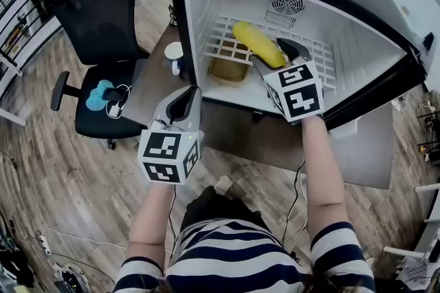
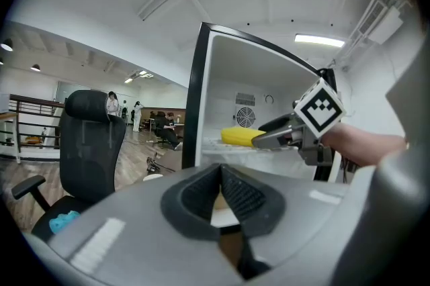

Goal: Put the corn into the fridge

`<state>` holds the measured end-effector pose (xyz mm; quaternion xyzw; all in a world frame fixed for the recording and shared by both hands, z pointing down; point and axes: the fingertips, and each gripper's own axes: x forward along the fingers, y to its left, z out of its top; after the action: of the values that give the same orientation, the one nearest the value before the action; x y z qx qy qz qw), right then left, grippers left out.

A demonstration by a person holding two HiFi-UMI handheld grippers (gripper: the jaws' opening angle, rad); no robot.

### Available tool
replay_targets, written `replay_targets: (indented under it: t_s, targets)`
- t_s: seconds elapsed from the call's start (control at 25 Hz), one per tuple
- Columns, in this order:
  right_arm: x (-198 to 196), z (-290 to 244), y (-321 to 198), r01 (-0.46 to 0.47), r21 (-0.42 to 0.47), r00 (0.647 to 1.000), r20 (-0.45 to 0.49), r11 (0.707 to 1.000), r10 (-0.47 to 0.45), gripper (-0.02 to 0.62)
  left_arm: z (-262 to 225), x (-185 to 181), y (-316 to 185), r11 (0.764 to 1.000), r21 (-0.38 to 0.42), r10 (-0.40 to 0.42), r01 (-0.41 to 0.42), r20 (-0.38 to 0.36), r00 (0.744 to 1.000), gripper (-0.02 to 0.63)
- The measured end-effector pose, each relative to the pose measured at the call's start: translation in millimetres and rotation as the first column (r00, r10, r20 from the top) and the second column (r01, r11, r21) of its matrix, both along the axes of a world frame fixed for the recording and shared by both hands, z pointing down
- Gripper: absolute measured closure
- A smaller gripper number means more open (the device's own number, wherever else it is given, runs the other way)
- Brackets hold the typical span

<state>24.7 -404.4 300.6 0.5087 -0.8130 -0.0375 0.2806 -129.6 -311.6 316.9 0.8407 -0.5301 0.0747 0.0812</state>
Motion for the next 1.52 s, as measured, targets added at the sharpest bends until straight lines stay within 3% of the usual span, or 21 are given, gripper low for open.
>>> replay_targets:
  t_s: [0.2,0.56,1.52]
  targets:
    - [18,-14,20,-0.038,0.046,0.998,0.059,0.998,0.035,0.31,-6,9,3,1.0,0.01,0.016,-0.016,-0.006,1.0,0.606]
    - [46,-16,77,-0.099,0.048,0.975,0.205,0.994,0.088,0.388,-19,31,15,0.998,0.043,0.042,-0.041,-0.024,0.999,0.606]
    - [93,31,166,-0.254,-0.01,0.916,0.318,0.967,0.244,0.501,-6,49,48,0.997,0.02,0.082,-0.081,-0.054,0.995,0.606]
